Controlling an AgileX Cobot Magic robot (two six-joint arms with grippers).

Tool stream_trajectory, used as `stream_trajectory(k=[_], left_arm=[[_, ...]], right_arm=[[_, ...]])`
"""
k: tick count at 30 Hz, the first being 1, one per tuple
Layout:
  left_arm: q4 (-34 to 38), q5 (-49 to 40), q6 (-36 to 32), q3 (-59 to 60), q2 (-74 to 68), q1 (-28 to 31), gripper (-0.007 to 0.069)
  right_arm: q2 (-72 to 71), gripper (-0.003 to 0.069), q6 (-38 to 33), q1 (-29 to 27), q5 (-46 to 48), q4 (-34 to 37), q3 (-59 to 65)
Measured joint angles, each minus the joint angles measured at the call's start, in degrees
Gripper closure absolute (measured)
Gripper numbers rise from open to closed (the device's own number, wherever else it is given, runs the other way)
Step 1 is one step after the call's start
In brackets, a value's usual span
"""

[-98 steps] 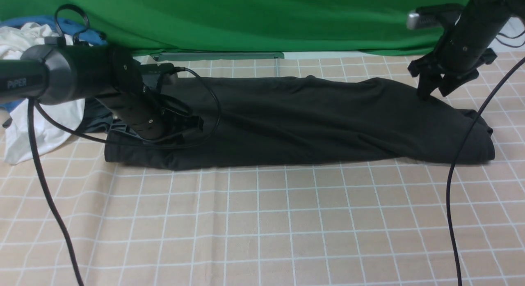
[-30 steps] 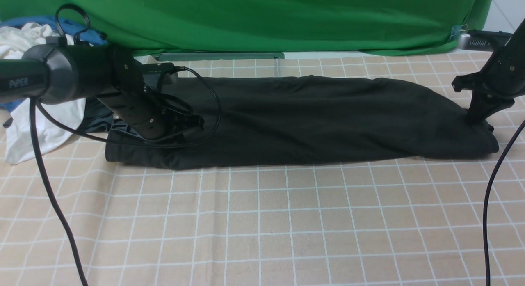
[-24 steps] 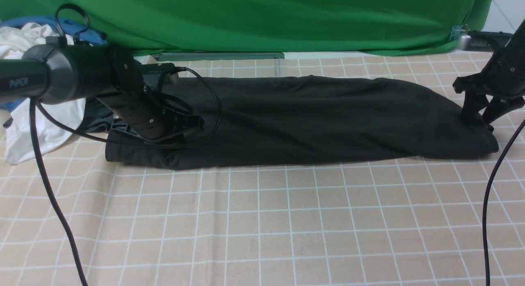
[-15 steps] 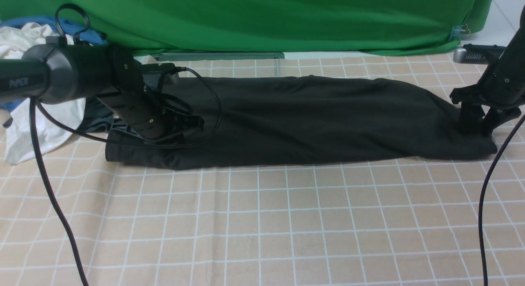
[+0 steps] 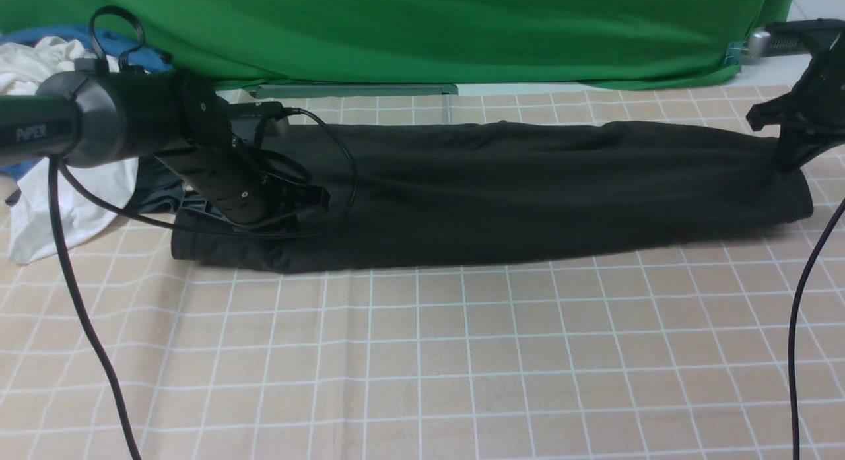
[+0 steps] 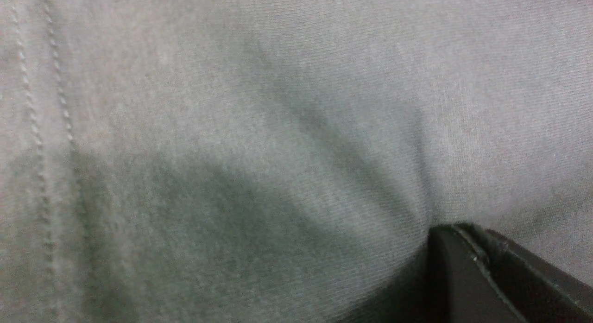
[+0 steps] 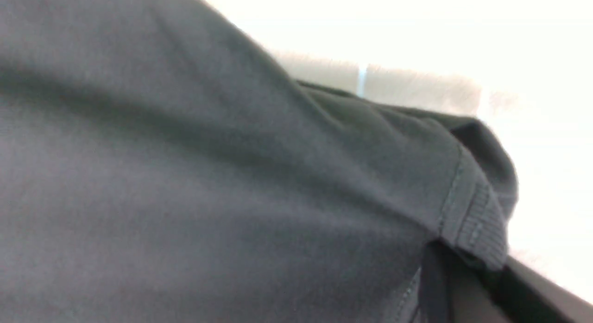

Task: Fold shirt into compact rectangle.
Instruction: 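Pull the folded dark garment lengthwise by its ends to straighten it flat on the table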

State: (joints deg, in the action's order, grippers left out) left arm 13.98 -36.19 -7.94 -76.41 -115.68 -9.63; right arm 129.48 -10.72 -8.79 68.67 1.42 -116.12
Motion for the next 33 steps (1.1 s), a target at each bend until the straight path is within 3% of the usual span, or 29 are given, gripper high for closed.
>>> stream_trajectory(k=[6,12,16,18,24,33], left_arm=[[0.1,-0.2,-1.0,-0.1,0.0,0.0,0.0606],[1.0,-0.3,-1.2,-0.1,0.0,0.0,0.0606],[1.4,-0.6,-1.2,0.4,1.3,0.0,0.0606],[1.4,-0.8,-1.2,0.6,2.9,0.0,0.0606],[1.5,-1.9,-1.2,0.7,10.8,0.0,0.0606],[1.5,-3.7,0.4,6.4,27.1,0.0,0.0606]], right_arm=[[1.6,0.0526,0.0,-0.2,-2.7,-1.4,0.0],[2.3,0.0270,4.6,-0.8,-6.9,-6.6,-0.5],[2.1,0.0102,8.5,-0.8,-1.5,-7.7,-3.7],[1.4,0.0051,8.5,-0.8,-0.2,-5.8,-4.4],[1.9,0.0015,6.2,-1.1,0.8,2.6,-4.7],[7.8,0.0015,6.0,-1.2,1.0,3.4,-4.7]])
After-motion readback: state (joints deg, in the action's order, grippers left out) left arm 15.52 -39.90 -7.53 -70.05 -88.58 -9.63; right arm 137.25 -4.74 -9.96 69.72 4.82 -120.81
